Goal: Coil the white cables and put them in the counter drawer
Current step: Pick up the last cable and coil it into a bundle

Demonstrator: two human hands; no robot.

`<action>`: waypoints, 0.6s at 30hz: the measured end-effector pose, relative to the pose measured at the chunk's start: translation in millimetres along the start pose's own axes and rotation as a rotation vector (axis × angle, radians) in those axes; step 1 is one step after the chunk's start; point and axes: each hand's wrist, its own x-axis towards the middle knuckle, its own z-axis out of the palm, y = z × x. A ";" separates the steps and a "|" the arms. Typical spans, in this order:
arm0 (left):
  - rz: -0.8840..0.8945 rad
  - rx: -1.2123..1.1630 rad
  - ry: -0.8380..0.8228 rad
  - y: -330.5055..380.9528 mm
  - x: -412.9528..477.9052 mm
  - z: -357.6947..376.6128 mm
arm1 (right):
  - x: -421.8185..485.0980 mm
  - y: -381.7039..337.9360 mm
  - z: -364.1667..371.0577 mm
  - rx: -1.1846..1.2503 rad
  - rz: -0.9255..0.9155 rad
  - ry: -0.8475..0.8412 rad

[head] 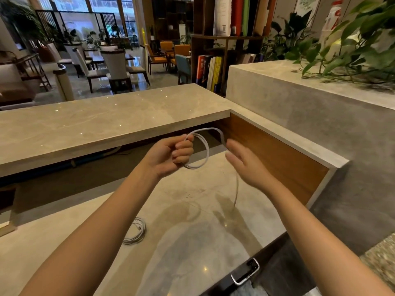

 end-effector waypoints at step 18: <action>0.014 0.932 0.343 0.8 3.8 23.0 | 22.4 -42.1 -18.9 0.299 0.050 -0.186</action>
